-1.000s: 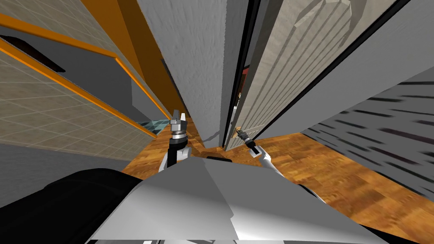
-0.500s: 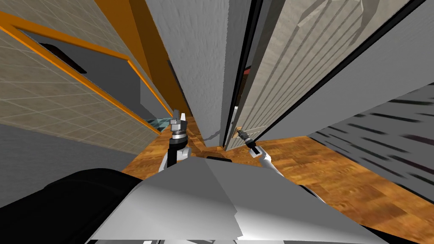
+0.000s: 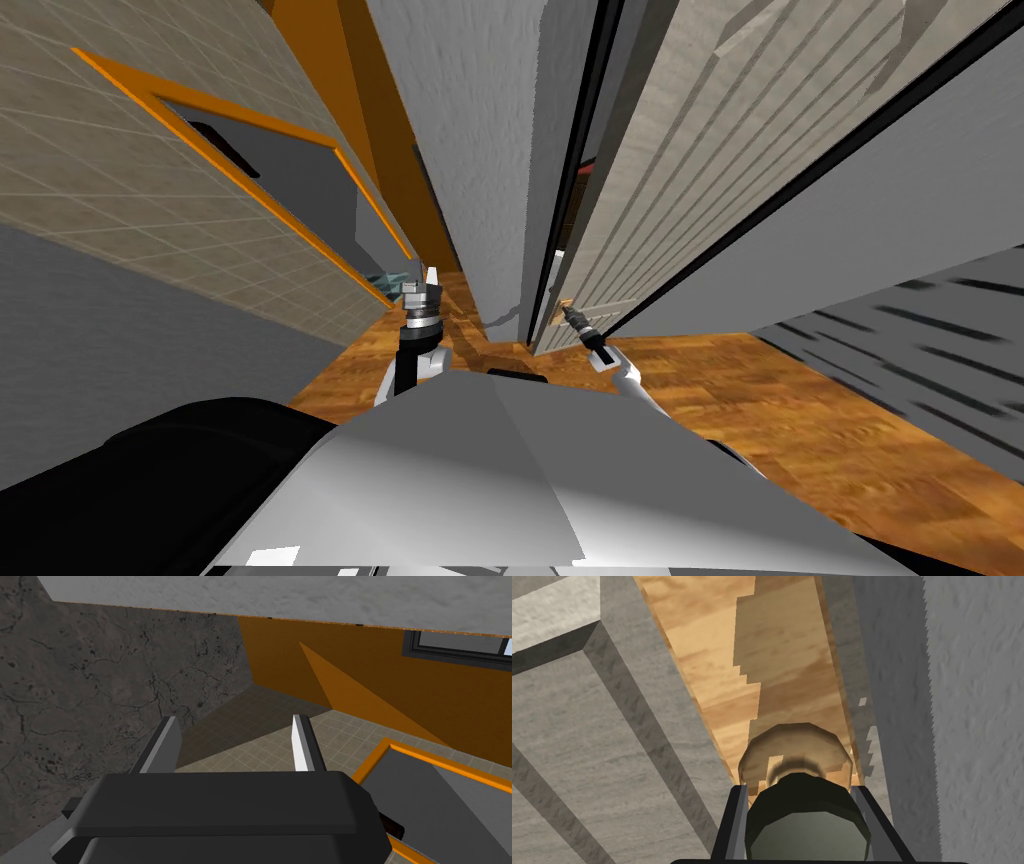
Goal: Pull the door open
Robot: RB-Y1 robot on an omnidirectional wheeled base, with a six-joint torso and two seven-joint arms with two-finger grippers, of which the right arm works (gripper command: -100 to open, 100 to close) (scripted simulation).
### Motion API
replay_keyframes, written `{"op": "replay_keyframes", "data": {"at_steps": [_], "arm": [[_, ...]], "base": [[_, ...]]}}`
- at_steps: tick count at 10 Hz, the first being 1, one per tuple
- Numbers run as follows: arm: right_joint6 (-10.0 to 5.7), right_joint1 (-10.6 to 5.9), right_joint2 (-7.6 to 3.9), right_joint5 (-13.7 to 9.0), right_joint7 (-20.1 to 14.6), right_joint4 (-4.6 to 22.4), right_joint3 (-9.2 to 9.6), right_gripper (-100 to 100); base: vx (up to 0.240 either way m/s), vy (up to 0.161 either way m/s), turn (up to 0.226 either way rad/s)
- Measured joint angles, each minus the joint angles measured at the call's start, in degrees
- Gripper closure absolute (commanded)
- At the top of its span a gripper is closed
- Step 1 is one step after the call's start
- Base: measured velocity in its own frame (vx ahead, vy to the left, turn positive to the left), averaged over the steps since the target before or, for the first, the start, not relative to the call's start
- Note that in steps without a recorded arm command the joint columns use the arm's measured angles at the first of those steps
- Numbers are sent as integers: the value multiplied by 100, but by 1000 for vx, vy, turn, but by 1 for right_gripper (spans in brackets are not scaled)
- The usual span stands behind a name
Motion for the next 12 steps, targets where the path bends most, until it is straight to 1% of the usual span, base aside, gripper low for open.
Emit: {"op": "replay_keyframes", "data": {"at_steps": [4,5,7,8,9,11,12], "arm": [[60,62,1,-525,-598,-50,-34,100],[80,90,-2,-669,-758,-80,-36,100],[115,125,-2,-842,-992,-118,-33,100],[143,141,-6,-990,-1151,-141,-44,100],[165,158,-5,-1150,-1312,-164,-55,100],[176,172,0,-1337,-1550,-172,-56,100],[201,201,-7,-1498,-1703,-200,-76,100]], "base": [[-90,-77,170],[-55,-50,65],[-65,-51,136],[-86,-84,205],[-56,-48,68],[-65,-39,144],[-57,-47,71]]}}
